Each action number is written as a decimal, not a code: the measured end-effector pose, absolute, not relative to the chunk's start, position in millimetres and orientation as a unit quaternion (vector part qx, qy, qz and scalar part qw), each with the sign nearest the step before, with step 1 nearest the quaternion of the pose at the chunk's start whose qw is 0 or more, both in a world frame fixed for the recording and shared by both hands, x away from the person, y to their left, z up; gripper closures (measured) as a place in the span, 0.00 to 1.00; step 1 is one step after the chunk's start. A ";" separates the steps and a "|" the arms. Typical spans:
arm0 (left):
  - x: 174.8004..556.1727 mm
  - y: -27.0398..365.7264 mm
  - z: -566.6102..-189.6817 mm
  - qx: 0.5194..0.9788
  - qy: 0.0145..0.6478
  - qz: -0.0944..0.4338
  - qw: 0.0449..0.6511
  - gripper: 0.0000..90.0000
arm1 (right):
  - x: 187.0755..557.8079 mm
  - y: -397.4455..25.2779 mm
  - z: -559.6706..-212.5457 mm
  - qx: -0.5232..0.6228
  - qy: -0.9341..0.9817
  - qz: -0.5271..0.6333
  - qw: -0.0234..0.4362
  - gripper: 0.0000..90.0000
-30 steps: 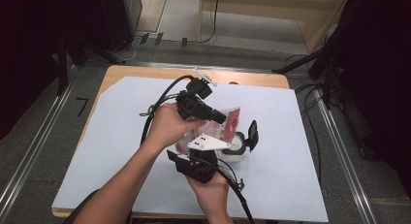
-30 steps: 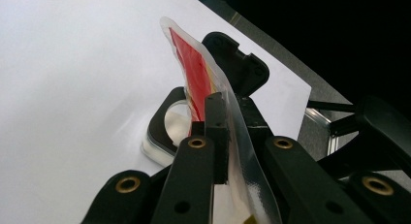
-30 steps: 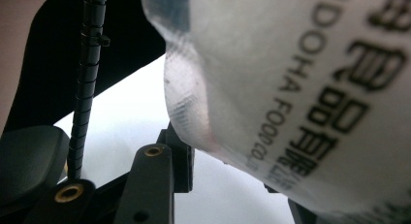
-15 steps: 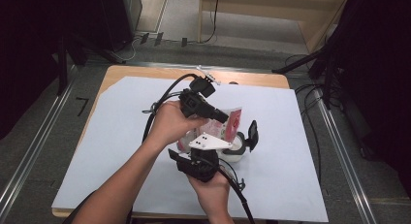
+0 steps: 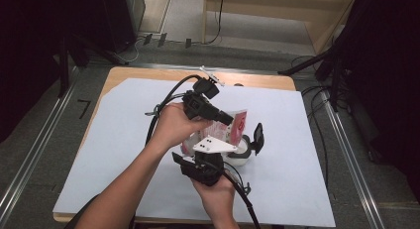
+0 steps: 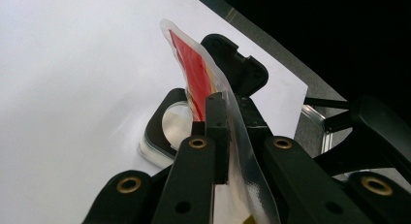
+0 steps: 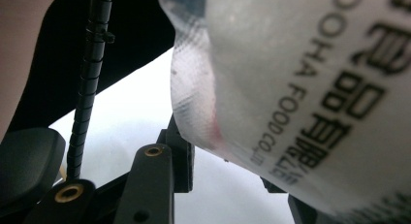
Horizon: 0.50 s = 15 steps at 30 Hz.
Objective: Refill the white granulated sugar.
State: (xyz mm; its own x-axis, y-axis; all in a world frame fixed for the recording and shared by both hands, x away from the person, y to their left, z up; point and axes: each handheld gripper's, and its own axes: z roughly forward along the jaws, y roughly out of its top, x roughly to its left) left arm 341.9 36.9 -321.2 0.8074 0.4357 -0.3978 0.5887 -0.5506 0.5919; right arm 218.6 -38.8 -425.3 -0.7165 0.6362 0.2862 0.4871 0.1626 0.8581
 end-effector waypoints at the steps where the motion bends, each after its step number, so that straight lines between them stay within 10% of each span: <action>1: 342.4 36.5 -321.0 0.876 0.291 -0.101 0.371 0.97 | 218.8 -38.9 -425.3 0.371 0.759 0.530 0.071 0.71; 15: 345.3 34.1 -316.2 0.881 0.288 -0.102 0.361 0.97 | 220.0 -38.8 -421.9 0.369 0.756 0.535 0.074 0.71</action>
State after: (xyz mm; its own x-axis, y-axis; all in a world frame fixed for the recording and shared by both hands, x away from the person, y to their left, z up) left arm 345.3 34.1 -316.2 0.8135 0.4338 -0.3873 0.5808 -0.5735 0.5777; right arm 220.0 -38.8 -421.9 -0.7173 0.6369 0.2825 0.4781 0.1550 0.8645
